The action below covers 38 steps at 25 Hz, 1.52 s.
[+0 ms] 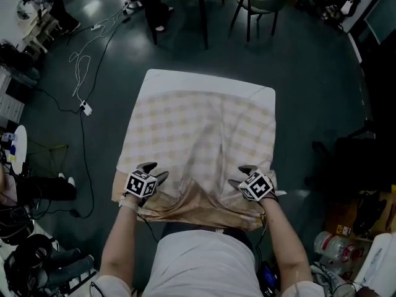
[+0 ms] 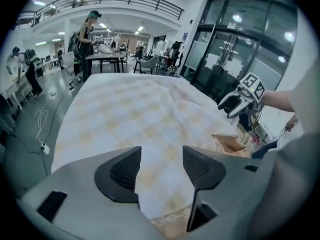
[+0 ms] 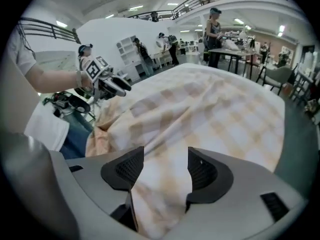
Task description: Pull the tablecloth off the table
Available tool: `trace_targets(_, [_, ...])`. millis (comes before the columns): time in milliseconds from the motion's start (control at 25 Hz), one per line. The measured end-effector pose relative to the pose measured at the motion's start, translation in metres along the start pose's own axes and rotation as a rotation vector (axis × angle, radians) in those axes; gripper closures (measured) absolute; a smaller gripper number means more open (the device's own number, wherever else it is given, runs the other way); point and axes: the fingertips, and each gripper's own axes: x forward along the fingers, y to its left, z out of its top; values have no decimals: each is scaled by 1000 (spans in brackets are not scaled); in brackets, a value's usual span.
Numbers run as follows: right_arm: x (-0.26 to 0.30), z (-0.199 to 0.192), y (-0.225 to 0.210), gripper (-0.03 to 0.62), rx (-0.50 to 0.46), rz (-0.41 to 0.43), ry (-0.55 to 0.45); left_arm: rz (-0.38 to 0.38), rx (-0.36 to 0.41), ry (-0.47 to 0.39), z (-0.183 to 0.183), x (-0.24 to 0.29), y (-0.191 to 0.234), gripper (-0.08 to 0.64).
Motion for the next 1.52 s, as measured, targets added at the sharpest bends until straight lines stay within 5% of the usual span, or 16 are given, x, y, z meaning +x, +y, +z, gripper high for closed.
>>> trace_targets(240, [-15,12,-116,289,76,-256,-9,119,-32,-36,31,8,77,256])
trace_targets(560, [-7,-7,-194,272,178,-304,74,222,-86,62,27,34,150,218])
trace_targets(1120, [15,7,-172,300,140,-306,22,284,-141,-18,27,39,152,221])
trace_targets(1320, [30,15,-140,523,169,-263,-34,273,-152,-50,27,44,137,372])
trace_targets(1440, [41,22,-112,543,241,-144,-75,199,-155,-57,27,51,113,520])
trace_targets(1520, [43,28,-101,545,281,-102,-117,139,-170,-81,31,54,97,525])
